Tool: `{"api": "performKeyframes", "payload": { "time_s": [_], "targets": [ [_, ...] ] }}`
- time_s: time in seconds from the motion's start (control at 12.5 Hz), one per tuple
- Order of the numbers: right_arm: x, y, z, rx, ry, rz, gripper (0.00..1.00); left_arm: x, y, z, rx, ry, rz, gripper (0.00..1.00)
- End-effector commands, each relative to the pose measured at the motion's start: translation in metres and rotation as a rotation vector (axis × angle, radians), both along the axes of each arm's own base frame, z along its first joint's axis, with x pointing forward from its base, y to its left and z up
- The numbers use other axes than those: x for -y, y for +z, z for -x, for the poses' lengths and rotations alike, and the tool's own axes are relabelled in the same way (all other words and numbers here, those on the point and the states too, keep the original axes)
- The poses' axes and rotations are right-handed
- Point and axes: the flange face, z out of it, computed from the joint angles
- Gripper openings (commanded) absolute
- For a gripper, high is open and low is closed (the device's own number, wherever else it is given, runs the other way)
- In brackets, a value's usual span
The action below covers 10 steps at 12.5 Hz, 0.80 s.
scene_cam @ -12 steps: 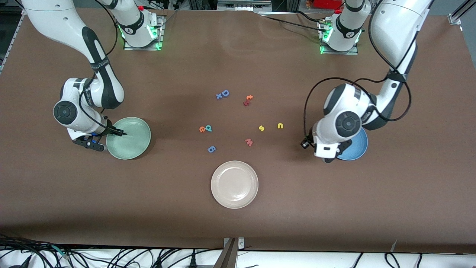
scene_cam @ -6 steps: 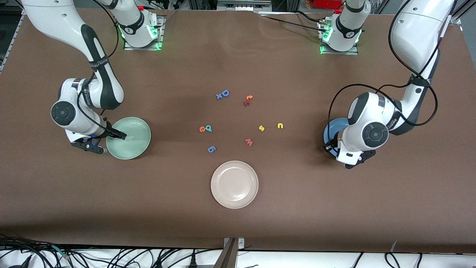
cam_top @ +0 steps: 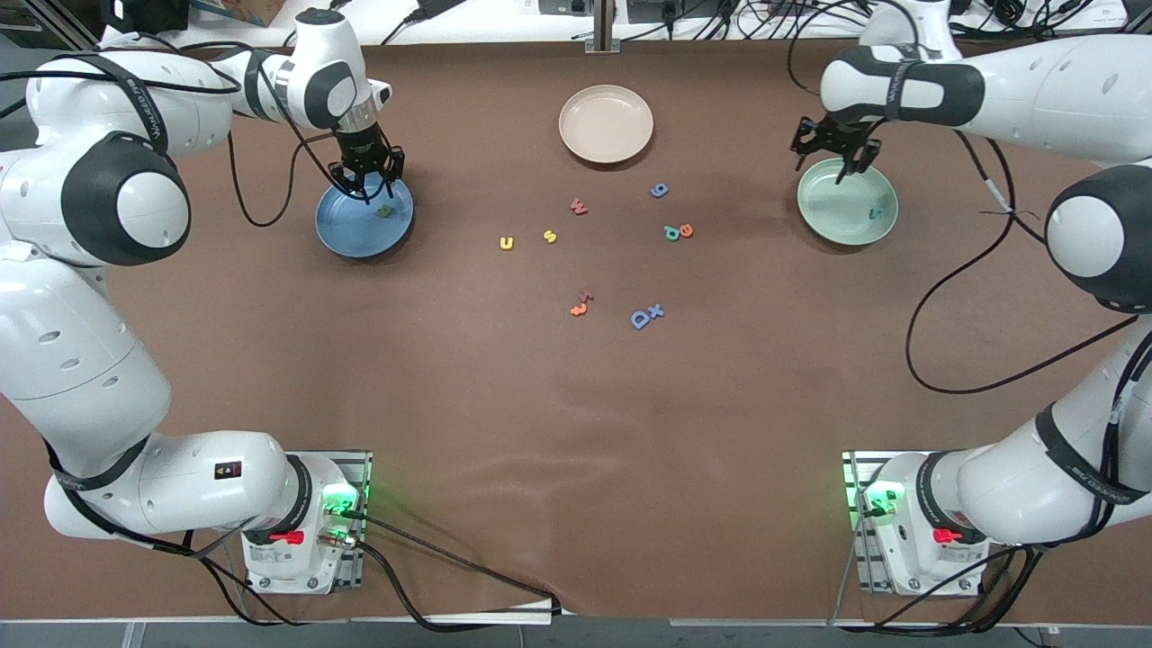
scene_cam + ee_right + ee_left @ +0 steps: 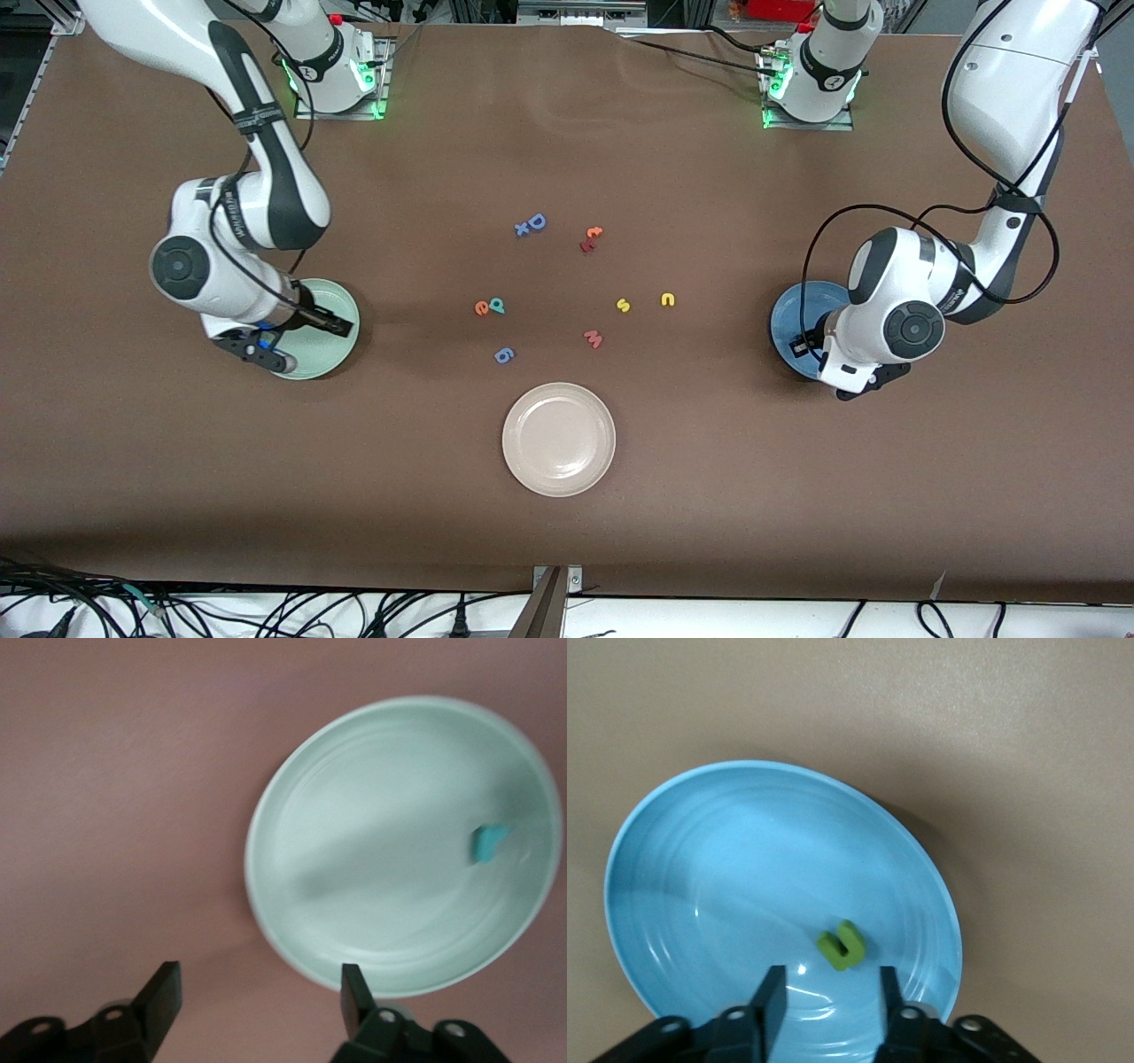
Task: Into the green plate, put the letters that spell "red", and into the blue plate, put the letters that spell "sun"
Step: 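Drop the r with the right gripper while the left gripper drops the u, then grasp the orange a with the right gripper while the left gripper grasps yellow u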
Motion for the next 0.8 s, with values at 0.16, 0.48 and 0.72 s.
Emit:
{"api": "performKeyframes", "payload": {
  "time_s": [0.16,0.48,0.72],
  "targets": [
    [-0.094,-0.017,0.014,-0.010,-0.222,-0.046,0.98,0.029,0.012,0.005,0.000,-0.016,-0.003,1.00],
    [-0.156,-0.058,0.037,0.003,-0.337,-0.037,0.98,0.119,0.020,0.026,0.007,-0.082,0.021,1.00],
    [-0.188,-0.081,0.050,0.037,-0.414,-0.045,0.98,0.181,0.001,0.049,0.002,-0.127,0.026,1.00]
  ]
}}
